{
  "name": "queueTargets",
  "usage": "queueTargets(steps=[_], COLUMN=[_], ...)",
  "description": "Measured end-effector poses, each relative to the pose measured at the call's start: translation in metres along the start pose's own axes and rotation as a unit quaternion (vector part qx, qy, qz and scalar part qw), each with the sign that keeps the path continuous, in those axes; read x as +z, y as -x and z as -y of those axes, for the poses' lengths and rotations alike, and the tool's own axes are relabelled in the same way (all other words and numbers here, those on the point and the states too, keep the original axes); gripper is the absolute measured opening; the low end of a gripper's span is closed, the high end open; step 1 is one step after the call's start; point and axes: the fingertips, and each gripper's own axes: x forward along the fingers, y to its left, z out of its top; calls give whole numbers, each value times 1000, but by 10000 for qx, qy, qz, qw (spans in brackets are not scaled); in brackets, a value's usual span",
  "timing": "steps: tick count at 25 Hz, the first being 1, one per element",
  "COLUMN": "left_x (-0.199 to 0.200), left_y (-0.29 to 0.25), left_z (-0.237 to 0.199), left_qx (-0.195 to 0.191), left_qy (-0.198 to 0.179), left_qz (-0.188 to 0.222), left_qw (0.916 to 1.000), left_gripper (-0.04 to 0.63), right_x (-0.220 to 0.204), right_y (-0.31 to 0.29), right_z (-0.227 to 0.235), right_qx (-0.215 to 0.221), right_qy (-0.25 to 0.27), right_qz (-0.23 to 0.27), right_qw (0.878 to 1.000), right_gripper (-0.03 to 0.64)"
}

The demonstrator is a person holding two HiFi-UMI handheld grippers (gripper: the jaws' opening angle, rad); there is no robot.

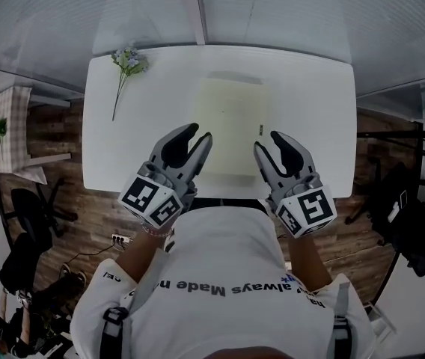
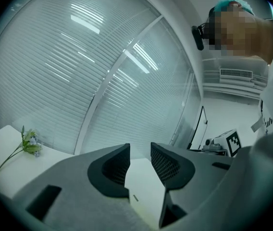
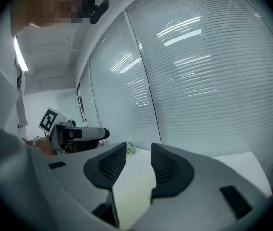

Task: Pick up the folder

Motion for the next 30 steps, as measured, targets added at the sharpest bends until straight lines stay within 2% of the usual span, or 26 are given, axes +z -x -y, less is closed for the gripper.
queueTargets(steps=[17, 30], left_x=[-102, -177], left_y=[-7, -14], left_z=[-65, -97], left_qx=[472, 761], left_qy=[196, 468], left_qz=[-833, -1394], left_qw=[9952, 9862], left_gripper=[143, 195], right_x=[-101, -178], right_y=[-24, -36], right_z=[33, 62], right_qx=[-249, -468], right_qy=[-380, -816], right_qz=[-762, -1283], right_qw=[9961, 9873], right_gripper=[176, 232])
